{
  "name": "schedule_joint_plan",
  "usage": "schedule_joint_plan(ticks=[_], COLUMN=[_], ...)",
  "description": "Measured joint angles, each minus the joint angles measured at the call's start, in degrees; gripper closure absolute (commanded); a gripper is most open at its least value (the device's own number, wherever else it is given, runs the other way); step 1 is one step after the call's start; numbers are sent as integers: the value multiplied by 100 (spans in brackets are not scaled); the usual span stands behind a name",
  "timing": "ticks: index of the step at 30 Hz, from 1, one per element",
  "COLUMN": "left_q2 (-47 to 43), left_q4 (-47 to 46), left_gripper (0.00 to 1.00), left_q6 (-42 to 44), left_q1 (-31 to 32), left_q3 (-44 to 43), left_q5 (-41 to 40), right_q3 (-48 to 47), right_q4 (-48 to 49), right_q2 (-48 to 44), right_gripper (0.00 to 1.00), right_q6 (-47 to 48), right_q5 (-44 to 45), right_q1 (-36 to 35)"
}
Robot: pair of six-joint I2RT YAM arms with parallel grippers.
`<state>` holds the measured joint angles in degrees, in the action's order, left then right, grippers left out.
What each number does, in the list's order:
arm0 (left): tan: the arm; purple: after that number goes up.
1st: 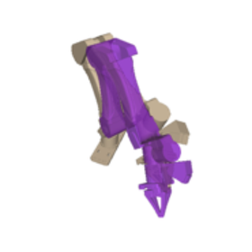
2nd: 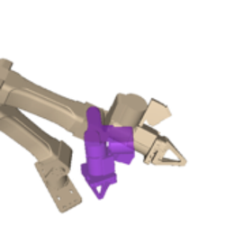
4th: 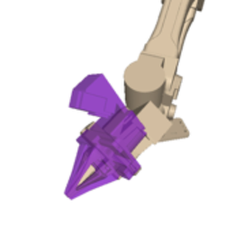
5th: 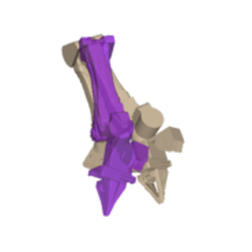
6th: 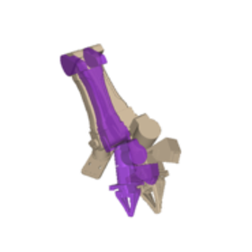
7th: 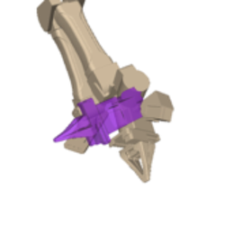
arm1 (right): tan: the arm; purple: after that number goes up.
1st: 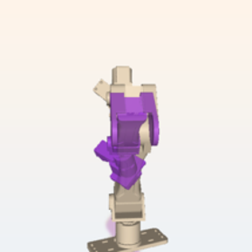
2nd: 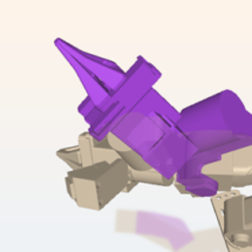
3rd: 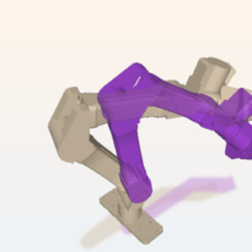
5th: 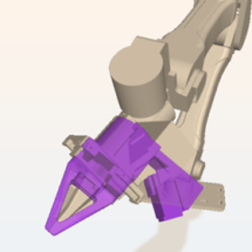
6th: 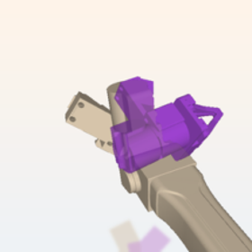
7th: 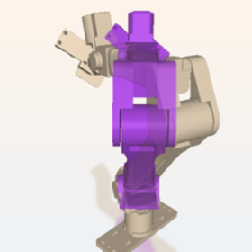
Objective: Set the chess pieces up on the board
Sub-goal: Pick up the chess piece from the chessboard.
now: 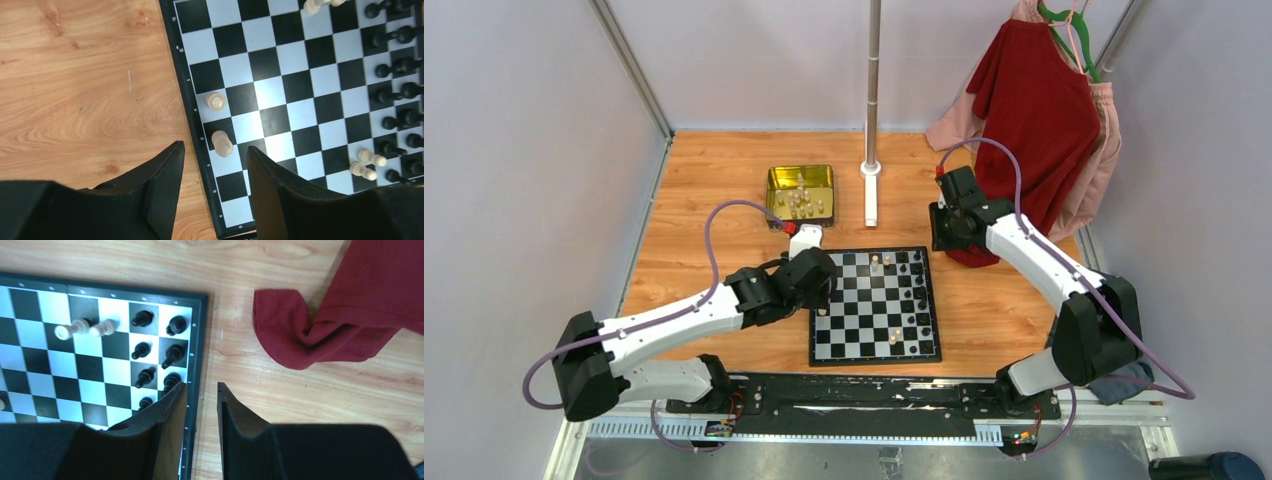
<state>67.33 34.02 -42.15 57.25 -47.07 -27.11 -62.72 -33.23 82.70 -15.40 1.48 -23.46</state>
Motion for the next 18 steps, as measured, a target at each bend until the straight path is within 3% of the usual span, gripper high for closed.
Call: schedule_joint_plan(ticks=[7,13,18], left_q2=[-540,-734,-831], left_q4=[201,260,260], left_gripper=[33,20,16], left_q6=[-4,0,13], left_q1=[9,17,22], left_q3=[-48,-48,-48], left_q5=[-190,-254,-282], right_q3=[-813,-1600,-1998], right_q4=[-142,-190,-302], right_q2=[210,957,1569], right_gripper=[67,64,64], right_q6=[20,205,442], right_q5=[4,-212,-450], right_q1=[-396,-785,-951])
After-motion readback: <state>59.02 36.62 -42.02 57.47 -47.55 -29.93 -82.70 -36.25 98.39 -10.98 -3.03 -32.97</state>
